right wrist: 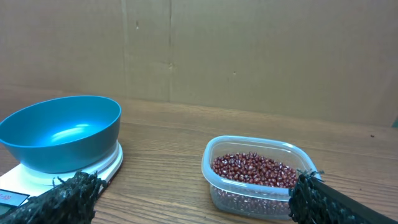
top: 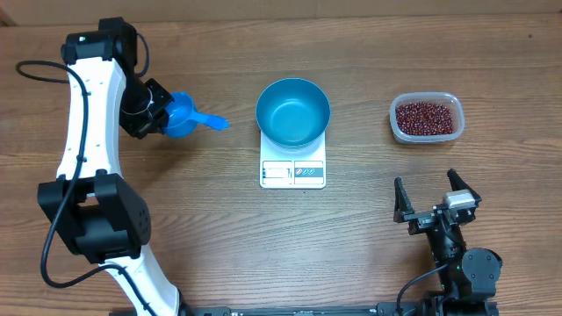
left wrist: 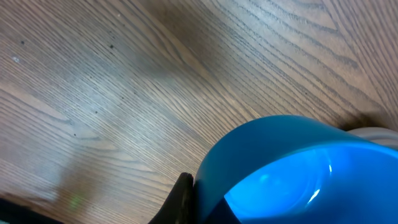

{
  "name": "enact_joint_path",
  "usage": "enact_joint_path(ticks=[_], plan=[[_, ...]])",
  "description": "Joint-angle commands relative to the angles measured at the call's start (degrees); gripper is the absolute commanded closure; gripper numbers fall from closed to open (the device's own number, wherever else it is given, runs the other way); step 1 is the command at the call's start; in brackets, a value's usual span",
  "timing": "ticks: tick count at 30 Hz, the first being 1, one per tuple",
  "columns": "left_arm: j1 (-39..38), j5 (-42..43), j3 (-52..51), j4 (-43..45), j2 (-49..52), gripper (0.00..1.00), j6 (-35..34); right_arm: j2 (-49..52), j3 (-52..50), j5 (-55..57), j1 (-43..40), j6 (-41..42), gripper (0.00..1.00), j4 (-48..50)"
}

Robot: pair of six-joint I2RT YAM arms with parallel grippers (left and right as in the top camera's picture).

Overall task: Scoop item into bowl and weigh 150g on scale
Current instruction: 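Lift the blue scoop with the left gripper and carry it over the teal bowl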

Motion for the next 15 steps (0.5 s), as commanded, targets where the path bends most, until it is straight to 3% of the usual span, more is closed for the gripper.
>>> enact_joint_path(ticks=[1,9,15], plan=[[-3.9,-3.9,1.3,-0.6,0.6,0.96,-3.9,-0.6,-0.6,-0.3,-0.2,-0.9,0.00,0.2],[-13.4,-10.3,1.3,-0.4,0.6,0.96,-8.9,-0.6,-0.6,-0.3,-0.2,-0.9,0.00,0.2],[-20.0,-10.4,1.3,2.2,0.6,0.96,-8.8,-0.6,-0.6,-0.3,-0.2,-0.9,0.00,0.2]])
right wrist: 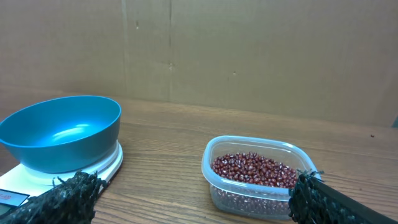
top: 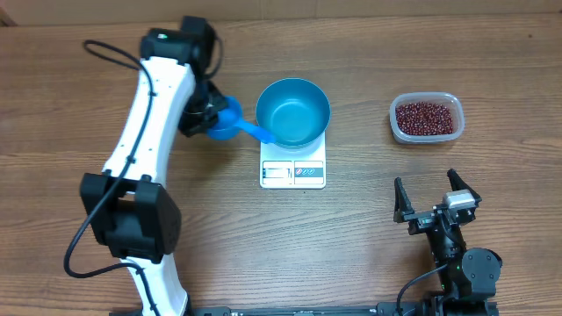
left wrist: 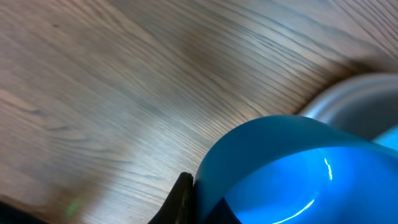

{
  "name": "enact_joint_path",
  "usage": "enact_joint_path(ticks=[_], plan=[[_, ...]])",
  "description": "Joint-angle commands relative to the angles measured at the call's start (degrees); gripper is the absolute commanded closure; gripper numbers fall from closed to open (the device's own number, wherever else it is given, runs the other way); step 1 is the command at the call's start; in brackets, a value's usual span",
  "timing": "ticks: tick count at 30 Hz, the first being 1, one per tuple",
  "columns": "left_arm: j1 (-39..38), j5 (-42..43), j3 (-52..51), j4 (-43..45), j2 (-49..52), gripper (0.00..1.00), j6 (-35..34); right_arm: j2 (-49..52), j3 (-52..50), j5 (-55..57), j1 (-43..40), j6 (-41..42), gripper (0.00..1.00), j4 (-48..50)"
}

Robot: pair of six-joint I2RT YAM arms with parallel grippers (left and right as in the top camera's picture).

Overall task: Scoop item into bowl and weigh 150g on scale
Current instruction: 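Lift the blue scoop with the left gripper and carry it over the teal bowl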

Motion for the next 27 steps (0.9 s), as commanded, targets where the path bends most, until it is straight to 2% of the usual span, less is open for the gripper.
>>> enact_joint_path(ticks=[1,6,11,16,27], plan=[[-3.5,-2.1,1.3,1.4,0.6,0.96,-1.0,-0.6,-0.6,-0.3,-0.2,-0.9,0.00,0.2],[-8.5,-3.3,1.3,5.2,0.6,0.96,2.5,-0.6,-0.6,-0.3,-0.2,-0.9,0.00,0.2],[-11.6,-1.4,1.3,11.0,0.6,0.96,2.6,-0.6,-0.6,-0.3,-0.2,-0.9,0.00,0.2],[-12.7,-0.2,1.4,14.2,0.5,0.96,2.6,-0.6,-0.6,-0.3,-0.2,-0.9,0.00,0.2],[-13.0,0.3,3.0,15.6,0.5,0.96,2.3,-0.6,-0.6,-0.3,-0.2,-0.9,0.00,0.5]])
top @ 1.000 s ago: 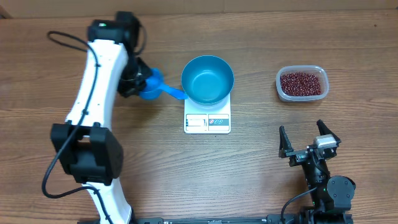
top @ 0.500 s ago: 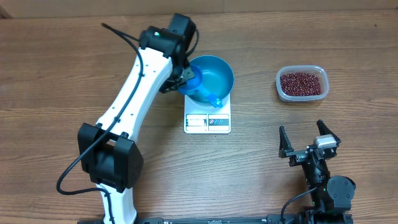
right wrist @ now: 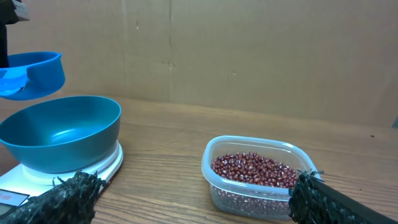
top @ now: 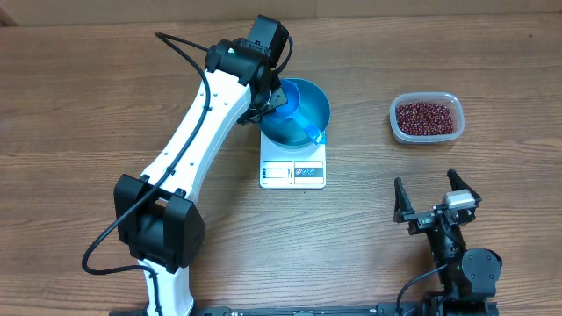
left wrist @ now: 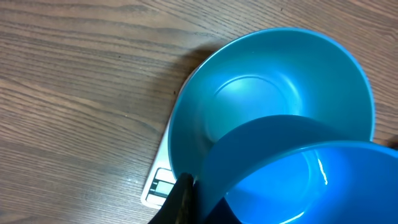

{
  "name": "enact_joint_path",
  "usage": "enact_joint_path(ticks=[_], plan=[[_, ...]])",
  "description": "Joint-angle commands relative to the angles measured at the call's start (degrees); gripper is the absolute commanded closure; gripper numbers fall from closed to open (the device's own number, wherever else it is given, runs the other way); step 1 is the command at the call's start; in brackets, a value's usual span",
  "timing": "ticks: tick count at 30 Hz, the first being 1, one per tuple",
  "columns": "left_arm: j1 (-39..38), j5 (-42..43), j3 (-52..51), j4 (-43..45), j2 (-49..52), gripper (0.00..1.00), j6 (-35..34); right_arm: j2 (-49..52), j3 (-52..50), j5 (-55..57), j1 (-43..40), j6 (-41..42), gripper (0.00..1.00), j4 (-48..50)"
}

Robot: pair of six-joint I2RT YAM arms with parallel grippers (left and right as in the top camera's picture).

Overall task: Scoop item into bowl and weigh 150g on scale
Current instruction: 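Lift the blue scoop with the left gripper and carry it over the teal bowl, then reach the right gripper toward the scoop and grasp its cup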

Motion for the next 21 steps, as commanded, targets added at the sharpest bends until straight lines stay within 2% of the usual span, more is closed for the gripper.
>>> enact_joint_path(ticks=[1,3,7,11,15,21], plan=[[-0.4,0.7,3.1,0.1,0.5,0.96,0.7,-0.6,-0.6,-0.3,-0.2,-0.9,0.00,1.2],[-0.5,0.7,4.2,-0.2,0.5,0.96,0.7,-0.6,-0.6,-0.5,-0.2,0.5,0.00,3.2],[-0.9,0.7,5.8,-0.8,0.5,0.96,0.7,-0.6,-0.3,-0.6,-0.2,11.3,0.00,8.5],[-1.2,0.5,6.8,-1.5,0.5,0.96,0.7,-0.6,3.3,-5.0,-0.2,24.1,0.00,7.5],[-1.2,0.5,7.1,-2.0,0.5,0.96,0.7,-0.5,7.8,-5.6,-0.2,32.4,0.00,5.4],[-1.2,0.7,7.5,-2.3,0.2,0.96,0.7,3.1,15.7,-10.8,-0.2,37.7,0.00,4.8]])
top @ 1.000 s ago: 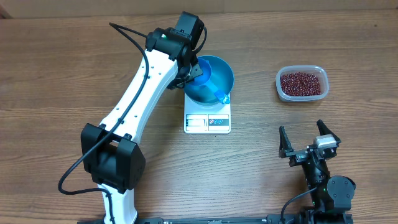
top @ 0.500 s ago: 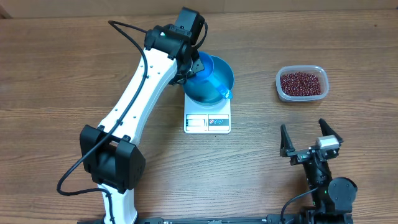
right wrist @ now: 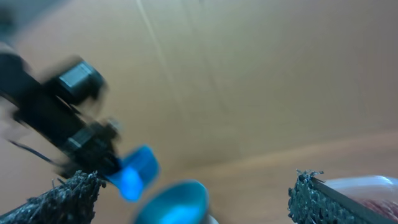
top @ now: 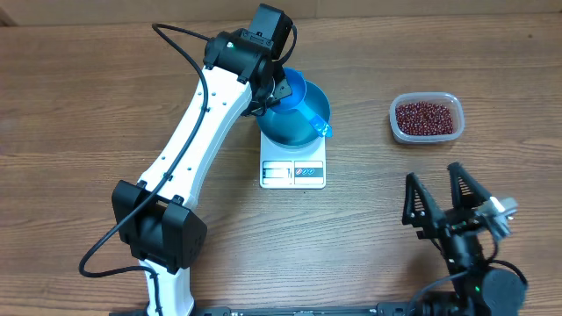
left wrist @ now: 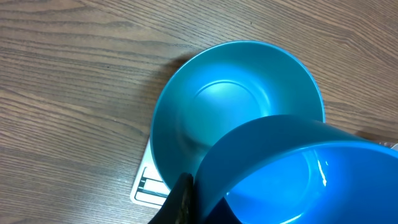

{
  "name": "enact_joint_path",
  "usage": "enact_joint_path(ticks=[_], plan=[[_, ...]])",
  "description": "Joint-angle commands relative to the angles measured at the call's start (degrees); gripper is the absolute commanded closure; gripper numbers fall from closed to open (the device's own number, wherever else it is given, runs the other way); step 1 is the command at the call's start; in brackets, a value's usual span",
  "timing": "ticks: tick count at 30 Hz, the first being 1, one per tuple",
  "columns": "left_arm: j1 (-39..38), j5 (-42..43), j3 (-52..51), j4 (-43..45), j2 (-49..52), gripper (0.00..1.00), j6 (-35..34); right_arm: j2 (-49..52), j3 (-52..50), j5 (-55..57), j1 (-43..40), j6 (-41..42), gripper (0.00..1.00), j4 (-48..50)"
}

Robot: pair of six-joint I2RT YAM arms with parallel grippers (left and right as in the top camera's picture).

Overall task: Scoop item into bowl and weigh 150g on scale
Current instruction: 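Reach the right gripper toward the scoop and grasp its cup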

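My left gripper (top: 277, 88) is shut on a blue scoop (top: 303, 104), held above the teal bowl (top: 283, 130); the scoop's handle pokes past the bowl's right rim. The bowl stands on the white scale (top: 292, 168). In the left wrist view the empty scoop (left wrist: 298, 168) fills the lower right, with the empty bowl (left wrist: 217, 106) below it. A clear tub of red beans (top: 426, 117) sits at the far right. At the front right my right gripper (top: 450, 200) is open and holds nothing; its view is blurred.
The left arm stretches from the front left across the table to the bowl. The scale's display (top: 278, 172) faces the front edge. A cardboard wall (right wrist: 249, 74) stands behind the table.
My right gripper has risen and tilted upward, still open, and its view is now blurred. The left gripper, still shut on the scoop, stands a little higher over the bowl.
My left gripper held the scoop at the far left of the table. It was then beside the bowl's left rim, then over the bowl, where it stays now. The right gripper rested open at the front right throughout, and now it is raised.
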Motion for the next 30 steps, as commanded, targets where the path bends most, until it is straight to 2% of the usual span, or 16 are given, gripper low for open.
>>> enact_joint_path(ticks=[1,9,12,16,19,23,25,30], plan=[[-0.2,0.4,1.9,-0.1,0.1,0.96,0.7,4.0,6.6,-5.7,-0.2,7.4,0.00,0.0],[-0.2,0.4,1.9,-0.4,-1.3,0.96,-2.2,25.7,19.9,-24.3,-0.2,9.3,0.00,1.9],[-0.2,0.4,1.9,-0.5,-2.0,0.96,-2.2,34.4,23.7,-32.6,-0.2,9.3,0.00,7.5],[-0.2,0.4,1.9,-0.4,-2.8,0.96,-2.7,42.7,24.5,-36.6,-0.2,9.4,0.00,19.3],[-0.1,0.1,1.9,-0.4,-3.3,0.96,-4.5,47.6,24.5,-38.6,-0.1,17.0,0.00,23.9],[0.3,-0.2,1.9,-0.4,-4.5,0.96,-8.3,53.7,24.5,-35.5,-0.1,37.2,0.00,28.5],[0.4,-0.2,1.9,-0.4,-5.1,0.96,-11.6,57.1,24.5,-35.1,-0.1,44.2,0.00,29.8],[0.4,-0.2,1.9,-0.5,-6.1,0.96,-18.9,63.0,24.5,-33.6,0.8,52.1,0.00,30.1]])
